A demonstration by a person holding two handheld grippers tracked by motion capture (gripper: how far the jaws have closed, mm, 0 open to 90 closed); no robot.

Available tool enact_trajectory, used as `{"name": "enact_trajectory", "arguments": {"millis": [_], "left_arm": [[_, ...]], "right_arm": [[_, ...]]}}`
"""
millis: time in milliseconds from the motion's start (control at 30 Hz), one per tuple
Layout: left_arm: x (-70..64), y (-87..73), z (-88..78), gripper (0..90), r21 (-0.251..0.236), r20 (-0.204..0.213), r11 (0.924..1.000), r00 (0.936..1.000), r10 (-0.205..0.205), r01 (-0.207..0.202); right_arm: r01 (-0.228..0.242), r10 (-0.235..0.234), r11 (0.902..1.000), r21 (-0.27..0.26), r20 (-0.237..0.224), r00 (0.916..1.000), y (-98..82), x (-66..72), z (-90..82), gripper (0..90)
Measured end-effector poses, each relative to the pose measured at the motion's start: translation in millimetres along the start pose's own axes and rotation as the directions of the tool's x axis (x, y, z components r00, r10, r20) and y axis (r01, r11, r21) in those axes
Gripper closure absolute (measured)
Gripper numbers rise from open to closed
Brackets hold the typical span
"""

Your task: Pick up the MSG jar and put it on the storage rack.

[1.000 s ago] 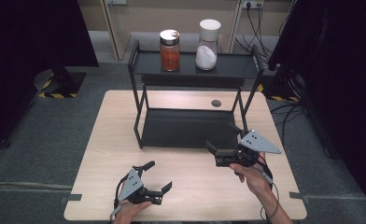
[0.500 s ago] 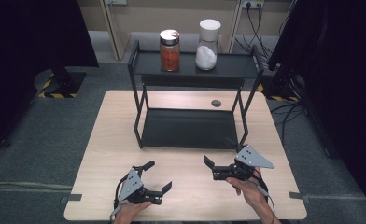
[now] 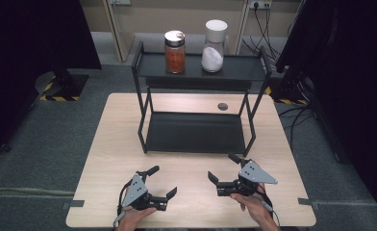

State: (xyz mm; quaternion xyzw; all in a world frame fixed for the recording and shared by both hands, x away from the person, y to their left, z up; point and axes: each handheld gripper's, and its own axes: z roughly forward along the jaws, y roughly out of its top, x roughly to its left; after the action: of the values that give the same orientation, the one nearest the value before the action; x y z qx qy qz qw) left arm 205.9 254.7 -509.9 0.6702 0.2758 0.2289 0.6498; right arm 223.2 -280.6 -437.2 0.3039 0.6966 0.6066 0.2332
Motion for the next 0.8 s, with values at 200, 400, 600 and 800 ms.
{"name": "enact_trajectory", "arguments": {"millis": [200, 400, 600, 800], "left_arm": [[0.4, -0.1, -0.5, 1.9, -0.005, -0.001, 1.0000, 1.0000, -0.001, 0.001], [0.6, 0.2, -0.7, 1.9, -0.006, 0.002, 1.0000, 1.0000, 0.002, -0.002], [1.0, 0.3, -1.2, 1.9, -0.012, 0.004, 0.9999, 1.0000, 0.000, 0.000], [1.0, 0.5, -1.1, 1.9, -0.013, 0.005, 0.9999, 1.0000, -0.001, 0.001]], "right_arm": [[-0.005, 0.005, 1.0000, 0.005, -0.009, 1.0000, -11.1, 2.7, 3.3, 0.9], [0.002, -0.002, 1.0000, -0.002, -0.005, 1.0000, -17.7, 5.1, 4.2, 0.9], [-0.003, 0.003, 1.0000, -0.002, -0.017, 0.9998, -24.0, 4.7, 4.8, 0.9], [-0.012, 0.012, 0.9999, 0.002, -0.030, 0.9995, -31.1, 3.6, 7.1, 0.9]]}}
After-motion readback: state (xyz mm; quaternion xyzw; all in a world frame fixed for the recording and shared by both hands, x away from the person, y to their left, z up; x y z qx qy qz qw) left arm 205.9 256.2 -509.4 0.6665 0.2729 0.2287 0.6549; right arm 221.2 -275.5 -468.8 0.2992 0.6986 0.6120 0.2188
